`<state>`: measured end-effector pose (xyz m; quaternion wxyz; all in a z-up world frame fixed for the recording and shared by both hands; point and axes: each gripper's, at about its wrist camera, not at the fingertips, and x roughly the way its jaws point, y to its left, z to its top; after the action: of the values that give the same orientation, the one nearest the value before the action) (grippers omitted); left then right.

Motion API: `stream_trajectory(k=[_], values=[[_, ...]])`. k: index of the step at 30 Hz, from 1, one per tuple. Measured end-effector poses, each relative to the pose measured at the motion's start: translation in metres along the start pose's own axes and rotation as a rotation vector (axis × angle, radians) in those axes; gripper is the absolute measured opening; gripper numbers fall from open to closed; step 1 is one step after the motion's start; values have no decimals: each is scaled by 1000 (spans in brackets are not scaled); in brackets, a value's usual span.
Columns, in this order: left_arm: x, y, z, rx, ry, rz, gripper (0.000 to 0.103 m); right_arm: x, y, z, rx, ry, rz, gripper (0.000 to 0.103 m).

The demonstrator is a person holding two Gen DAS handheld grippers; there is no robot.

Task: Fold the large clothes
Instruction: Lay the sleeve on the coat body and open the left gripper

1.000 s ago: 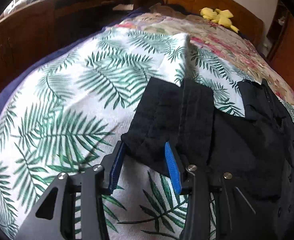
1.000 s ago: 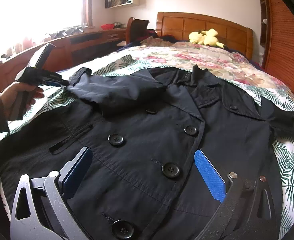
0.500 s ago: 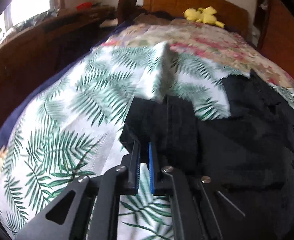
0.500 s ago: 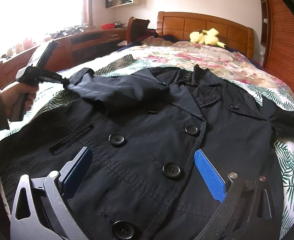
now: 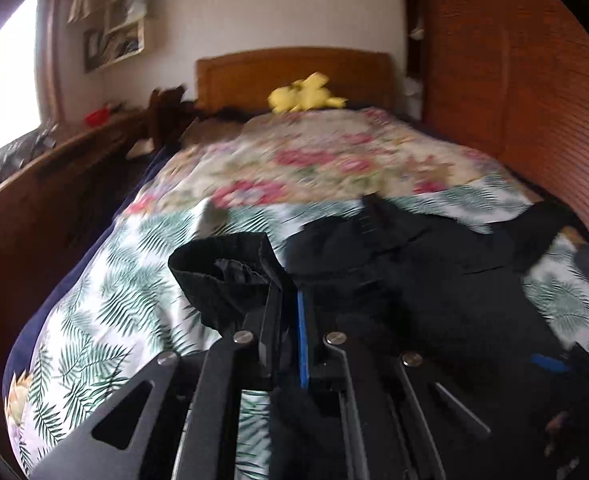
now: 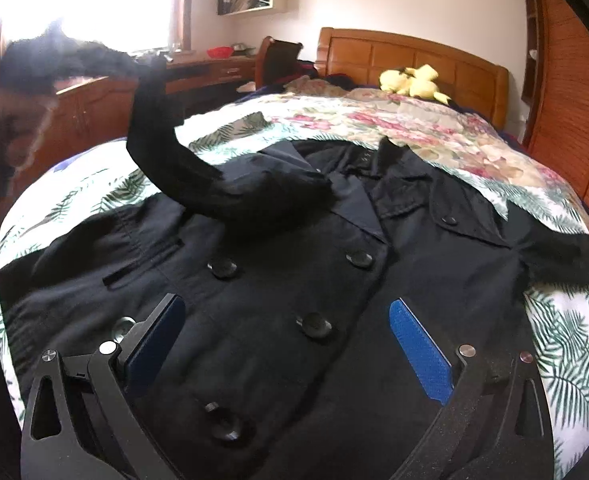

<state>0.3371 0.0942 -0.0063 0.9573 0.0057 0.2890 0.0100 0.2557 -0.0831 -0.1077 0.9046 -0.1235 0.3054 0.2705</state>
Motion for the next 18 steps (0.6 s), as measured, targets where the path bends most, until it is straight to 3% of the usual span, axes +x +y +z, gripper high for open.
stream_trajectory(k=[8,13,18], values=[[-51,-70,5,93,-59,-106,3,-35,-43,-8,80,-32,-80,103],[-74,-101,-16,139,-81,-130,3,-53,-61,-13,91,-50,-155,103],[-84,-115,-40,154,-71,-139,3,-60,-74,-18,124,-48,-158,103]])
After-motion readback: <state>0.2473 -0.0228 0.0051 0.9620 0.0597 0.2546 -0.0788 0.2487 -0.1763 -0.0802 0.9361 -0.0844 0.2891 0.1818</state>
